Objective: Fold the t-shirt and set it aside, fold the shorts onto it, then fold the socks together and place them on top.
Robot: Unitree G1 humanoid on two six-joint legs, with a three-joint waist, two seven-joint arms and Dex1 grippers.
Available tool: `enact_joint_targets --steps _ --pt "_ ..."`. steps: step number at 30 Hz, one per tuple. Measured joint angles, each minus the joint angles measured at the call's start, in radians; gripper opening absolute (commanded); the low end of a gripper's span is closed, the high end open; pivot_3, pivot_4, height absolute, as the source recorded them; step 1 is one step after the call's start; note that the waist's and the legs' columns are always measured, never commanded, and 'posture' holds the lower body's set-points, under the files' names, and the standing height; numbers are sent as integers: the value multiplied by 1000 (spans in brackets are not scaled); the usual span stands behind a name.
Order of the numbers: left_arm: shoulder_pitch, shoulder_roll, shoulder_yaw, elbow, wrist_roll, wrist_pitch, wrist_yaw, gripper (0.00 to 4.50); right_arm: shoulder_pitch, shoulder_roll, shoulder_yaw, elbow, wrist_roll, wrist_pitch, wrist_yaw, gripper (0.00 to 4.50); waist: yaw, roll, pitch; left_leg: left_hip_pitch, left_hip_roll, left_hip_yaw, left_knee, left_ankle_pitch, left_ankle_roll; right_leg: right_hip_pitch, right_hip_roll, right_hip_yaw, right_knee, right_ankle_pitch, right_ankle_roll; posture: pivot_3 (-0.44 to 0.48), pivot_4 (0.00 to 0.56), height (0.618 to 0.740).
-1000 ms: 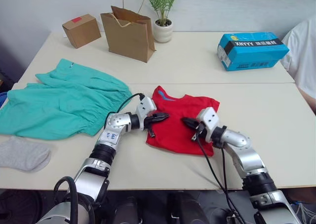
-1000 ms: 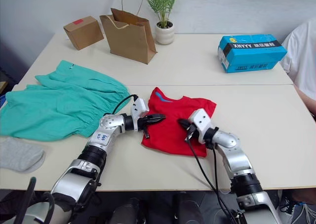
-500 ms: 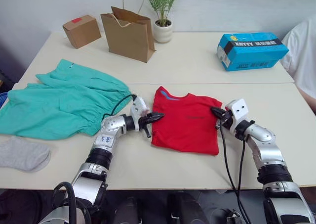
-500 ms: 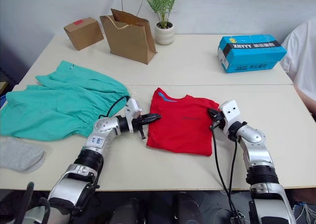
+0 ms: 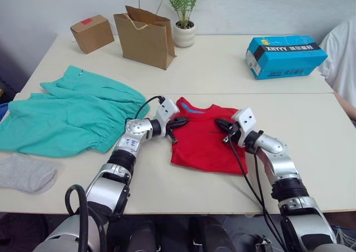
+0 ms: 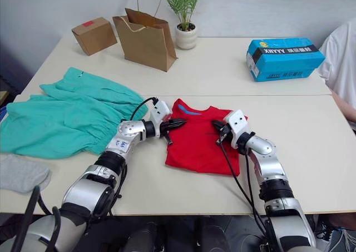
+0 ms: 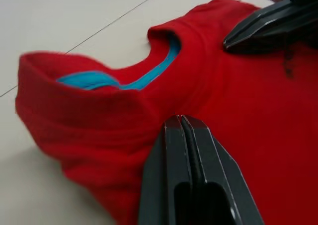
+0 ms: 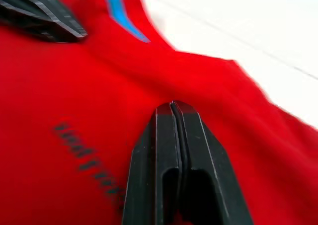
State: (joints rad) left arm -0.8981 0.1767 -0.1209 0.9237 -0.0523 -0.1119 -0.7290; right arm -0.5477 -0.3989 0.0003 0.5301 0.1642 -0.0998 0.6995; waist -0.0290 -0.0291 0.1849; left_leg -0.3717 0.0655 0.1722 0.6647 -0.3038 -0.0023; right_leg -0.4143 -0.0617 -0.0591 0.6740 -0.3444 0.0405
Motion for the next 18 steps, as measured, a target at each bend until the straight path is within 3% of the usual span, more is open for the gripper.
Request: enact_joint_targets --steps 6,10,13,18 --pt "-7 -25 52 40 -3 6 83 49 -4 -55 -10 47 -2 -18 6 0 0 0 0 1 0 0 0 0 0 1 0 0 0 0 0 0 150 740" --pt "11 -10 87 7 -32 -13 34 49 8 -129 -67 97 9 -72 31 0 1 0 0 1 0 0 0 0 0 1 0 0 0 0 0 0 150 740" --pt "96 25 99 -223 -112 15 -102 49 67 -161 -122 8 70 -61 88 0 -5 0 0 1 1 0 -2 0 -1 0 1 0 0 0 0 0 150 740" --pt "307 145 -22 -729 -257 290 -351 49 226 -181 -114 -338 172 87 168 0 -13 2 0 3 2 0 -4 1 -4 1 2 1 2 -1 -2 0 150 740"
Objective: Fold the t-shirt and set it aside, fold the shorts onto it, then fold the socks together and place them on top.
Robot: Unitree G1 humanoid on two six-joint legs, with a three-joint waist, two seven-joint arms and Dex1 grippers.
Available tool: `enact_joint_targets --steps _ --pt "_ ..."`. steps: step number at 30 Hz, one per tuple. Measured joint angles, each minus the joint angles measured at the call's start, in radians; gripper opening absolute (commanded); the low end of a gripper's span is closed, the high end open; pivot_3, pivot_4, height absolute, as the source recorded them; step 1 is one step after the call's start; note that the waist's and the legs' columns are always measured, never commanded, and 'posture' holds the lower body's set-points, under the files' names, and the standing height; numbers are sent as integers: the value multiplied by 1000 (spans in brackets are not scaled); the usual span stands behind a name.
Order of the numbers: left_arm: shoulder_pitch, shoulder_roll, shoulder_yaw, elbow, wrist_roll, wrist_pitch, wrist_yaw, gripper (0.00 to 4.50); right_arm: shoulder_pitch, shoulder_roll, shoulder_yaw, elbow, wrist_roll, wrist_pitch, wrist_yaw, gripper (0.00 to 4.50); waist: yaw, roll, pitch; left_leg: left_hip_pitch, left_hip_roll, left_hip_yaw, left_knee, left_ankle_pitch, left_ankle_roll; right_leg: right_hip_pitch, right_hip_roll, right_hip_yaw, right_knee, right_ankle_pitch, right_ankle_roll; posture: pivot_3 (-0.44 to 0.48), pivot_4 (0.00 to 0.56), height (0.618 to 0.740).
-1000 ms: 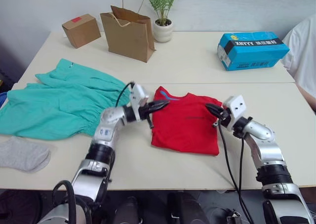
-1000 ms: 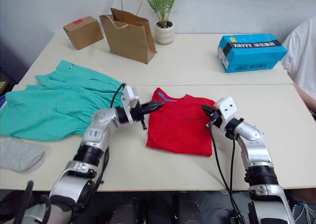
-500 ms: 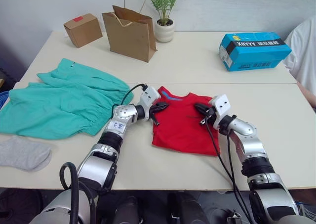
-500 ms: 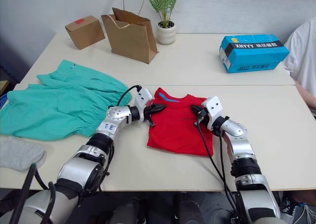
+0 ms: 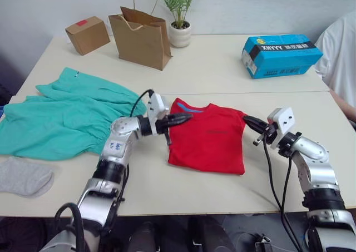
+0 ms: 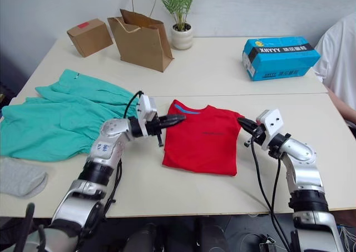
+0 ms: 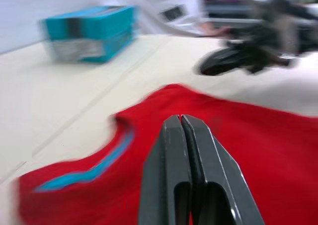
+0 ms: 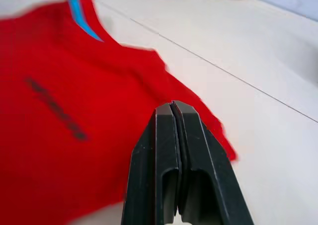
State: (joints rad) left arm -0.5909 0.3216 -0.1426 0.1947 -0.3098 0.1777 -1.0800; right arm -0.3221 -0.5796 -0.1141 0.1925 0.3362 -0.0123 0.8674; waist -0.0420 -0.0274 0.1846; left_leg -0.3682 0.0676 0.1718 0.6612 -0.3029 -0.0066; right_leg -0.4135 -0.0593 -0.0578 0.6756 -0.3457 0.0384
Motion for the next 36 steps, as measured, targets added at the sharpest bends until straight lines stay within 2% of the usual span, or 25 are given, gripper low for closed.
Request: enact_joint_targets --steps 2,5,11,15,17,20,21,22,25,28,31,34,36 --pt "71 36 -50 -94 -8 84 -32 49 59 0 30 -96 9 51 17 0 4 0 0 0 0 -1 1 0 0 1 0 0 0 0 0 0 150 740" --pt "163 75 -88 -164 20 147 -1 49 140 19 90 -194 7 103 28 0 11 0 0 1 -1 -1 2 1 1 2 -1 1 0 0 0 0 150 740" --pt "273 132 -109 -262 83 193 90 49 148 65 133 -171 -32 99 -4 0 13 0 0 0 -1 -2 1 0 2 2 -1 2 -1 0 0 0 150 740" --pt "320 176 -64 -312 66 235 114 49 144 33 92 -78 -36 51 5 0 14 0 0 1 -2 -2 1 0 3 3 -2 2 -2 0 0 0 150 740" --pt "342 186 -22 -306 52 202 119 49 147 -6 49 -61 -12 63 32 0 14 0 0 1 -2 -2 1 0 3 3 -2 2 -2 1 0 0 150 740" --pt "362 168 64 -296 7 104 111 49 177 -33 -36 -130 163 196 113 0 15 0 0 0 -1 -3 1 -1 4 3 -2 1 -2 1 0 0 150 740" --pt "358 168 80 -296 -3 85 106 17 176 -34 -52 -155 201 223 120 166 15 0 0 0 -1 -4 1 -1 4 3 -2 0 -3 1 0 0 150 740" --pt "353 168 98 -297 -22 58 90 203 177 -45 -73 -202 264 291 123 372 13 0 0 0 -1 -4 1 -1 3 3 -2 0 -2 1 0 0 150 740" --pt "329 186 173 -306 -109 31 50 916 223 -185 -119 -286 349 466 149 1268 15 1 1 -1 -1 -5 0 -1 4 3 -2 -1 -4 1 0 0 150 740" --pt "341 314 294 -309 -181 52 -7 1881 255 -350 -183 -261 447 725 177 2328 12 1 1 -1 -1 -5 -1 -1 5 3 -2 -2 -6 1 0 0 150 740" --pt "409 354 329 -361 -232 85 -41 2809 254 -451 -163 -228 537 974 239 3376 9 3 0 0 -1 -4 -3 -2 6 4 -3 -2 -9 1 0 0 150 740" --pt "457 359 338 -415 -255 106 -34 3686 200 -437 -110 -184 547 1081 238 4370 11 1 0 -1 -1 -5 -3 -2 6 4 -3 -2 -10 1 0 0 150 740" --pt "483 370 342 -468 -256 102 -37 4385 151 -401 -73 -155 546 1124 218 4500 11 1 0 -1 -1 -5 -4 -2 6 4 -2 -2 -11 1 0 0 150 740"
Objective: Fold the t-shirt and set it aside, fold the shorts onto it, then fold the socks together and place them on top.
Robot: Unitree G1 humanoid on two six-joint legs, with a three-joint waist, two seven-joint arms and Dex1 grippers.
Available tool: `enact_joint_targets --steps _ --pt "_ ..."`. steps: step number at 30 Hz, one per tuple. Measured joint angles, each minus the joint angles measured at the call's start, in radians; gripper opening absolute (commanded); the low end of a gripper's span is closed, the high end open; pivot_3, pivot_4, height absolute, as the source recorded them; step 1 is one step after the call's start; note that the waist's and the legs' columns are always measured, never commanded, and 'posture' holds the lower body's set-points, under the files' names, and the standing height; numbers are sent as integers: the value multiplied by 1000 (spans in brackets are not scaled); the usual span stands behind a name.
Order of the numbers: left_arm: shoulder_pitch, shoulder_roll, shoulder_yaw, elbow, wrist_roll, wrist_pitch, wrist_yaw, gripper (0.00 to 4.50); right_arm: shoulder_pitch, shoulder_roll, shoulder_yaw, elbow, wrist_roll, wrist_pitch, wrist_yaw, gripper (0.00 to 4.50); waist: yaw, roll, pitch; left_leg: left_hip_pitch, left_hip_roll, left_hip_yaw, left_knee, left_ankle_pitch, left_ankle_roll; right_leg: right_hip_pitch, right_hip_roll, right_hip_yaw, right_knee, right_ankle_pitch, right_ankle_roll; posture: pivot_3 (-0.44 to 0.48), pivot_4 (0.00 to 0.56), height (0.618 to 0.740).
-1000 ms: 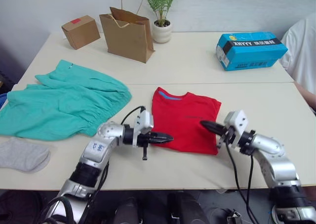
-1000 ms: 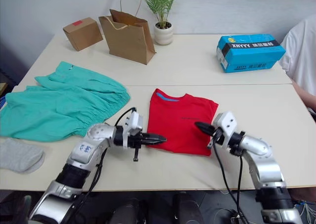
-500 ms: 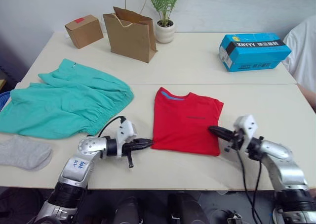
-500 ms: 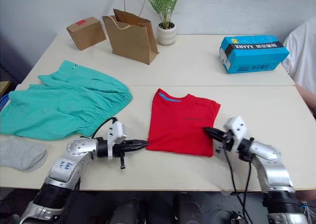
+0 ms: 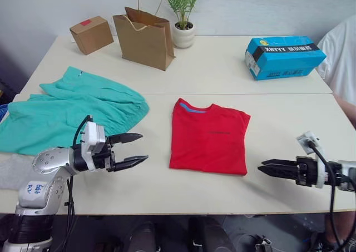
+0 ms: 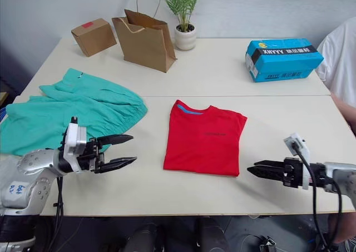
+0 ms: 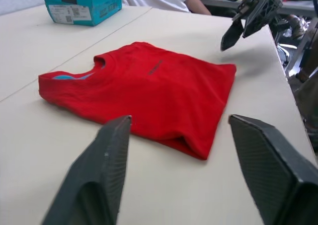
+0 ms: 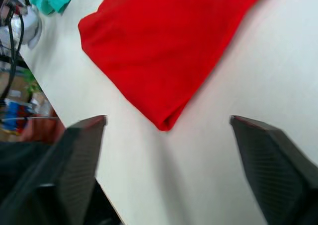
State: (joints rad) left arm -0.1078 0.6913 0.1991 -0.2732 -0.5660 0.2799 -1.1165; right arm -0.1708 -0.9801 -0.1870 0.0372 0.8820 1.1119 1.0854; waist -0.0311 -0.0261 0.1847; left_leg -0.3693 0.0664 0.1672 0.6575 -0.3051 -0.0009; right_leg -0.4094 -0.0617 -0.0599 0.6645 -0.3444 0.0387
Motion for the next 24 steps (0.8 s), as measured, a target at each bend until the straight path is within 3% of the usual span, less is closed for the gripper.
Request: enact_joint_targets --steps 4,10,14,20,24 --pt "87 -6 14 -75 -67 -32 -73 4488 -130 85 66 58 -22 60 -44 4500 -6 -1 -1 1 1 1 -1 0 -1 0 1 0 -1 0 0 0 150 740" --pt "100 -23 16 -105 -84 -28 -45 4488 -246 210 79 128 -40 102 -95 4500 -11 -3 -3 0 1 1 -1 0 -1 0 1 0 -2 3 0 0 150 740" --pt "98 -19 16 -132 -147 38 -16 4500 -279 249 93 130 -74 106 -126 3575 -15 -4 -3 1 1 1 -3 1 -1 0 1 0 -2 3 0 0 150 740" --pt "14 -22 -3 -142 -163 63 3 4500 -319 350 76 170 -121 78 -223 1435 -25 -4 -3 1 0 2 -3 1 -3 0 1 0 -2 3 0 0 150 740" --pt "-58 -48 -21 -134 -195 113 39 4500 -287 337 67 107 -130 50 -227 123 -19 -5 -3 0 0 2 -4 2 -2 0 1 0 -4 4 1 0 150 740"
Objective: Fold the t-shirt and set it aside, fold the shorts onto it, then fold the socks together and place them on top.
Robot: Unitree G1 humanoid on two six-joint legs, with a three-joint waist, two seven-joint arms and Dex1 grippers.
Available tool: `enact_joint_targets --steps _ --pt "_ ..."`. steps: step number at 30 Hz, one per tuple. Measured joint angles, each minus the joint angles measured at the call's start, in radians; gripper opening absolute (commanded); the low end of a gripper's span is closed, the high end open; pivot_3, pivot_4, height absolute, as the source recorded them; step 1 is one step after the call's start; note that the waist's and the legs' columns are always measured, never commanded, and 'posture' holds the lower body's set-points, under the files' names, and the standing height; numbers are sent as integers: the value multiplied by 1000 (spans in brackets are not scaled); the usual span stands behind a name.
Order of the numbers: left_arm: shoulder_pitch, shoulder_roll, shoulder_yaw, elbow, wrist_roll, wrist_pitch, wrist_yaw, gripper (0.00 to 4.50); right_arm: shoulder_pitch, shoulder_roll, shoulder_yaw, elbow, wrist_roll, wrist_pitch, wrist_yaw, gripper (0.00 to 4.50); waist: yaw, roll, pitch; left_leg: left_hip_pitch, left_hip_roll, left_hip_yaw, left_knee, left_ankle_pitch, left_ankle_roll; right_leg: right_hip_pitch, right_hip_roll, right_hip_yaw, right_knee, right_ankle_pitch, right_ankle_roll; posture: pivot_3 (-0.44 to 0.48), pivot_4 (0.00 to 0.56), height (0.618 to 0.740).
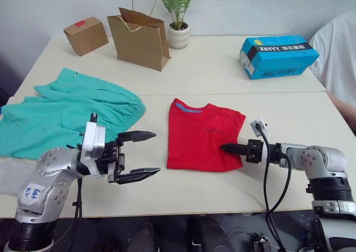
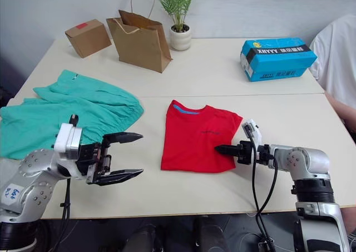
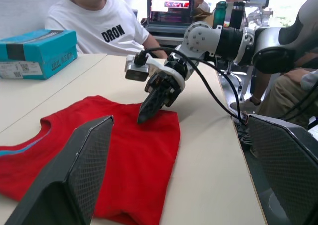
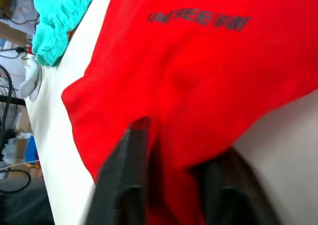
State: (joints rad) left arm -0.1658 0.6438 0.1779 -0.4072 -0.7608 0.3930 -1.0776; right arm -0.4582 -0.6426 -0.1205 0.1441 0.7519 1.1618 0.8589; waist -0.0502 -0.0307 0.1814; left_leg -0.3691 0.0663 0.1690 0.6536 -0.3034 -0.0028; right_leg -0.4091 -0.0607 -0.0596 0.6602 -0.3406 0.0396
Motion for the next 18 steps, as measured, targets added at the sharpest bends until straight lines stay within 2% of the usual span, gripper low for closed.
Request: enact_joint_targets --steps 4,9,13,18 --pt "-16 -14 1 27 -26 30 30 4500 62 -61 -40 -26 2 -8 2 53 22 0 0 -2 -1 0 1 -1 2 0 -1 1 -2 1 2 0 150 740" --pt "-20 -13 0 39 -25 31 18 4500 145 -202 -104 23 -46 -80 32 53 36 1 1 -2 -2 2 1 -1 4 0 -1 1 -5 2 4 0 150 740" --pt "-34 -14 -11 79 -18 21 -8 4500 160 -279 -136 151 -121 -232 85 53 33 2 1 -1 -1 3 1 -1 3 0 0 2 -5 2 4 0 150 740" --pt "-71 -15 -29 114 -3 7 -30 4500 118 -307 -136 364 -202 -387 142 53 21 2 1 0 -1 5 1 -1 3 -1 1 4 -4 2 4 0 150 740"
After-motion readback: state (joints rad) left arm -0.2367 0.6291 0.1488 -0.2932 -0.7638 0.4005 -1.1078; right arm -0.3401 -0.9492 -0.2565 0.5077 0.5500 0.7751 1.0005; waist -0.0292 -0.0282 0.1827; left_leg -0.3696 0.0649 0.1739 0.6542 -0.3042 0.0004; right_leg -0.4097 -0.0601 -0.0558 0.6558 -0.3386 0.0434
